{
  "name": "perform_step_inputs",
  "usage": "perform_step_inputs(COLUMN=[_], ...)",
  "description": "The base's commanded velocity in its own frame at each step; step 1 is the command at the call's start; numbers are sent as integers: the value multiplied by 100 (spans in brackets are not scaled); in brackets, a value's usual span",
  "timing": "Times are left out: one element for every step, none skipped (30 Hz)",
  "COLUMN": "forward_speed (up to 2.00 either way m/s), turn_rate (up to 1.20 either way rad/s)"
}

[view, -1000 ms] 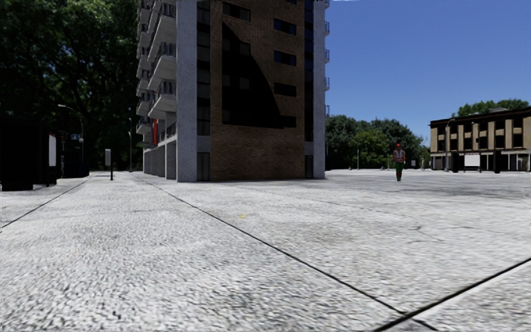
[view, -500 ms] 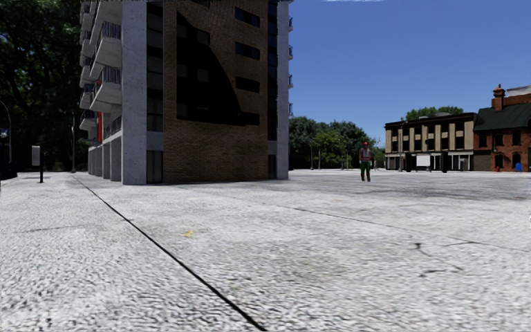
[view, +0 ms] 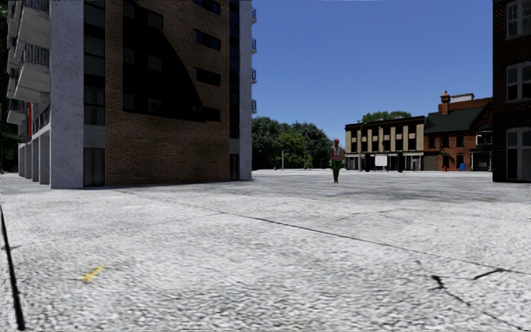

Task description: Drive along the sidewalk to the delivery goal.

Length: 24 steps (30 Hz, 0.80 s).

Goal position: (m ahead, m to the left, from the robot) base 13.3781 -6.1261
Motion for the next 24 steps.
perform_step_inputs(forward_speed=[200, 200, 200, 200, 200, 200, 200, 200, 200, 200, 200, 200, 200, 200, 200, 200, 200, 200, 200, 200, 200, 200, 200, 197], turn_rate=[-39, -39, -39, -29, 0, 0, 0, 0, 0, 0, 0, 0, 0, 0, 0, 0, 0, 0, 0, 0, 0, 0, 0, 0])
